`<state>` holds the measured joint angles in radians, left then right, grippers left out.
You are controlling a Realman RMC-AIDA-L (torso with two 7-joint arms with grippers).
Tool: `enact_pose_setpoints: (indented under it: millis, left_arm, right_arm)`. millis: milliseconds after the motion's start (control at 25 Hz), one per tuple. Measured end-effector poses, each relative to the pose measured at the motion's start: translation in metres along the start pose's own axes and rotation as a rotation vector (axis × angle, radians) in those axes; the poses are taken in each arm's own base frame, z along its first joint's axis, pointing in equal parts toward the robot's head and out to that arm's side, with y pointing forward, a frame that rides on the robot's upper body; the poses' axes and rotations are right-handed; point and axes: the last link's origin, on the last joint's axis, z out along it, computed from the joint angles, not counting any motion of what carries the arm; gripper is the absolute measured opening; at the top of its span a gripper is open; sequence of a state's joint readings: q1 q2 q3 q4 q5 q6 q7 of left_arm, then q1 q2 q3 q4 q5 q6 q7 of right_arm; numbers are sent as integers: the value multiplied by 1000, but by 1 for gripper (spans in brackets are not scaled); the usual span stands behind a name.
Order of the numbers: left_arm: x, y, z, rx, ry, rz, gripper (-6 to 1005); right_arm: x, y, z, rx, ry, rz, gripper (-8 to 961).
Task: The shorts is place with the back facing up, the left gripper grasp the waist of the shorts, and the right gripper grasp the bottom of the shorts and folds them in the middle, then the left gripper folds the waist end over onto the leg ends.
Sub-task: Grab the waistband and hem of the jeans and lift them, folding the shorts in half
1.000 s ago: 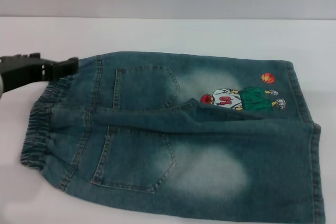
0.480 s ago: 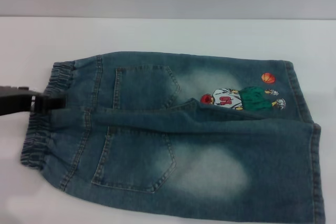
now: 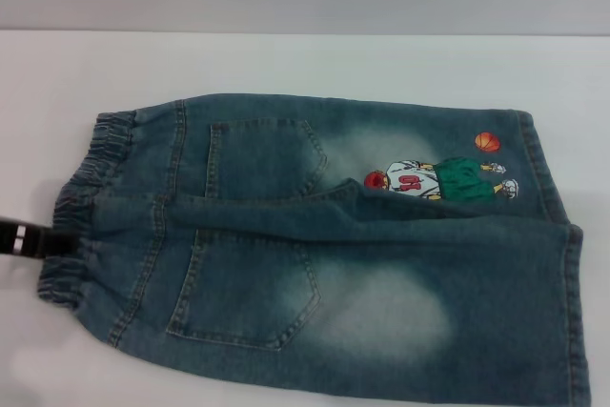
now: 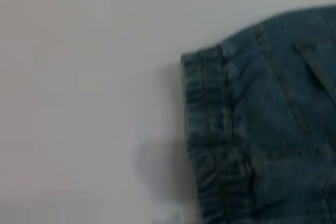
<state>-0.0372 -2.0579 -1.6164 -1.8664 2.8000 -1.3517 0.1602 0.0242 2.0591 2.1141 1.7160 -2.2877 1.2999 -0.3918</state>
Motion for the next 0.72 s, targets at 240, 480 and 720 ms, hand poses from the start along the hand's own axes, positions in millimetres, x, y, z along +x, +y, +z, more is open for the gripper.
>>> enact_pose_setpoints:
  millis: [240,480,720]
  left_arm:
    - [-7,2,12,-18,-81,-16,799]
    - [-10,5,21,-29,-120,-18,793]
    - [-12,4,23,-28,-133,-33,788]
  right_arm:
    - [2,-1,0,6,-8,-4,715]
    - [0,-2,2,8,-16,-16,713]
    - [0,-3,1,13,-20,-28,711]
